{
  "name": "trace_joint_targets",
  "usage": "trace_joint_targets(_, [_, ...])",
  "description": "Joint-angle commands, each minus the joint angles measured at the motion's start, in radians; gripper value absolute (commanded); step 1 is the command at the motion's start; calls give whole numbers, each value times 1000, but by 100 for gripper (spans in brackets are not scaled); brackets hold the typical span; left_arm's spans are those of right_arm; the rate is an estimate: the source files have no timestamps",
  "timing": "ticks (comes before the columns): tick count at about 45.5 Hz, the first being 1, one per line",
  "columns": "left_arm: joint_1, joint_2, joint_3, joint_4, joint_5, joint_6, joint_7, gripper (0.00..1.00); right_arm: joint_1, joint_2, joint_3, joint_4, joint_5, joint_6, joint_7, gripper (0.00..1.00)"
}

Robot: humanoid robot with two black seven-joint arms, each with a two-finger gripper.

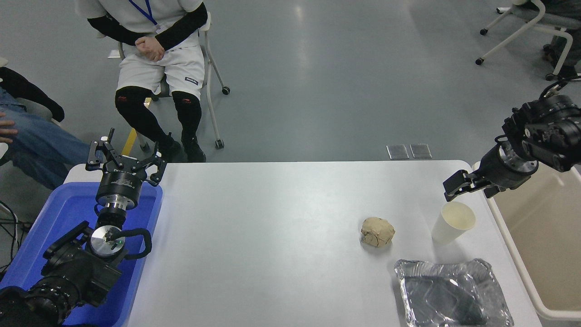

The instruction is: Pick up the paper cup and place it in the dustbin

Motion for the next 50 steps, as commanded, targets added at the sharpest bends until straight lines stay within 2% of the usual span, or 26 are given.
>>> trace_joint_targets(1, [0, 0, 0, 0, 0, -1, 0, 99, -101, 7, 8, -50, -16, -86, -19, 100])
trace_joint_targets(16, [0, 0, 0, 0, 0, -1, 0, 99, -172, 7, 29, -52, -8, -193, -80, 100])
trace_joint_targets(22, [0, 0, 0, 0, 0, -1, 0, 99, -192, 6, 31, -66, -6, -219, -91, 100])
trace_joint_targets(50, [0, 0, 0, 0, 0, -3, 0, 99, -204, 3, 55, -69, 13, -281, -93, 99])
